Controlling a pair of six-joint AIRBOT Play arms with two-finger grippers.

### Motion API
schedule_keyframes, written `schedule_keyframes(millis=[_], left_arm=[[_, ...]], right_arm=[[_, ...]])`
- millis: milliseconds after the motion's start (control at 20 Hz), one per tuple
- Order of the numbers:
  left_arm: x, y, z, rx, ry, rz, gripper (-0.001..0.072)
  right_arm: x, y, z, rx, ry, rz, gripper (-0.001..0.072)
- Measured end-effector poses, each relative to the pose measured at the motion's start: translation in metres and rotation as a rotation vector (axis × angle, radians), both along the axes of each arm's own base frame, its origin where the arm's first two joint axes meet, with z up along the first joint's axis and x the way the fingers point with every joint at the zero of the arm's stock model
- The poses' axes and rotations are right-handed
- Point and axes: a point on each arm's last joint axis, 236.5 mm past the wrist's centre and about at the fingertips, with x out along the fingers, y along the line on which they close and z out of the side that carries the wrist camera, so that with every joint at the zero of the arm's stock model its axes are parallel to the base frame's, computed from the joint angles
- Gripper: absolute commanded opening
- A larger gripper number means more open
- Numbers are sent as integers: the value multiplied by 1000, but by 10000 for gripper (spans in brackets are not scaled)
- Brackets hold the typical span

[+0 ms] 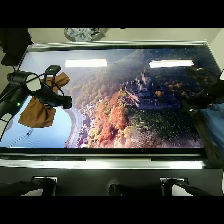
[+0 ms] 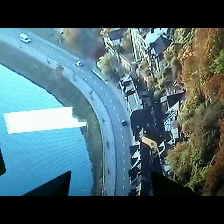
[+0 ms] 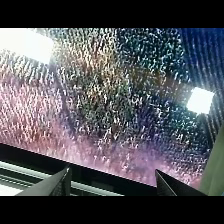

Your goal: Fold the shirts.

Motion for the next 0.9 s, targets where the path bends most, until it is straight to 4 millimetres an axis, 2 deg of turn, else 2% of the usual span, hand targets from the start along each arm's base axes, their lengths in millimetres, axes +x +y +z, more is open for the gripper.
schedule_keyframes(millis=[300,600,650,700,750,850,900], left_arm=[[0,0,0,0,0,0,595],[1,-3,-13,-2,34,0,596],[1,-4,-17,0,43,1,609],[2,-5,-20,0,49,2,664],[4,-6,-22,-2,47,2,720],[18,-2,-22,-4,8,15,720],[32,7,-20,7,-25,37,720]], right_arm=[[1,0,0,0,-3,0,624],[20,-4,3,-15,-84,-6,624],[24,-5,4,-19,-105,-8,624],[30,-6,6,-22,-128,-9,624],[36,-7,7,-27,-154,-11,624],[47,-9,11,-36,-206,-14,623],[51,-10,13,-40,-223,-15,623]])
